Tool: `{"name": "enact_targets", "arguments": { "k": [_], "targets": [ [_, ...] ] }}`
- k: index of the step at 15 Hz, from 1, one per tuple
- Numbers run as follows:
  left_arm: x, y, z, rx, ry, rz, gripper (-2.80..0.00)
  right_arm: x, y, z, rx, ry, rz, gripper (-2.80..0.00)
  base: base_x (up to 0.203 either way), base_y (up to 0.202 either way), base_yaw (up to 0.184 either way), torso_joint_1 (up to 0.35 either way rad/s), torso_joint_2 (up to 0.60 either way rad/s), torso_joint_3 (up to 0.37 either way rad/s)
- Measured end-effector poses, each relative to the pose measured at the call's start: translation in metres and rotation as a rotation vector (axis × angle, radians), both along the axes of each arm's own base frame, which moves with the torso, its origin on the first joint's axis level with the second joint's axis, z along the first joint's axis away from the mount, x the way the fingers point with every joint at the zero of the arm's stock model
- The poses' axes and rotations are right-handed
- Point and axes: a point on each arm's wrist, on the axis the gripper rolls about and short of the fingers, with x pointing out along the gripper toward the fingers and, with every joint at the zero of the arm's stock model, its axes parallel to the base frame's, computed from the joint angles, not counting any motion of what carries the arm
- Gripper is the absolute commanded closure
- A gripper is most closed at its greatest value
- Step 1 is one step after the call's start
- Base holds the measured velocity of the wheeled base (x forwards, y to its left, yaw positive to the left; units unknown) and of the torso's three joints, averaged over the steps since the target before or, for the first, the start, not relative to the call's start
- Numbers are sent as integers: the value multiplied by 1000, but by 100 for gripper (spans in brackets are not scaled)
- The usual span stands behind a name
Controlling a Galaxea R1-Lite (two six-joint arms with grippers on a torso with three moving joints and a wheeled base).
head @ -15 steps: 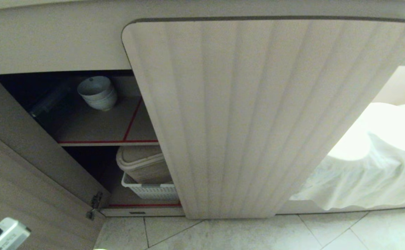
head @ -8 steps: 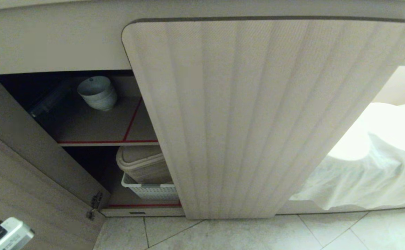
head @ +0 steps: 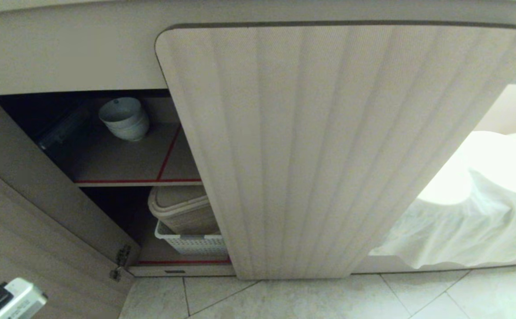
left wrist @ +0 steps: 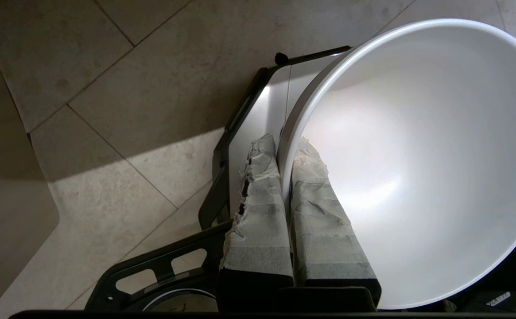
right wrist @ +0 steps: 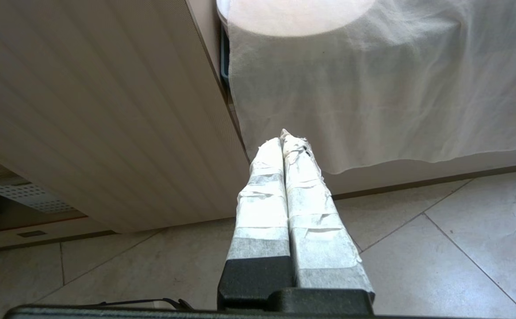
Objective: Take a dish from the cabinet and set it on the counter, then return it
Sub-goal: Place it on the table
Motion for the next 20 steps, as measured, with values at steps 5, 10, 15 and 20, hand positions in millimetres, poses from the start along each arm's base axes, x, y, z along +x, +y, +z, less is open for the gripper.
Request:
{"name": "enact_targets", "arguments": {
  "k": [5, 10, 15, 20],
  "targets": [
    [1, -1, -2, 6, 16, -1, 0, 0, 0, 0, 0, 0, 0, 0, 0, 0, 0, 0, 0, 0],
    [4, -2, -3, 12, 30, 0, 0, 0, 0, 0, 0, 0, 0, 0, 0, 0, 0, 0, 0, 0],
    [5, -3, -3, 17, 35, 1, 0, 0, 0, 0, 0, 4, 0, 0, 0, 0, 0, 64, -226, -222],
    [6, -3, -2, 17, 33, 2, 0, 0, 0, 0, -1, -1, 0, 0, 0, 0, 0, 182, -533, -295]
  ]
}}
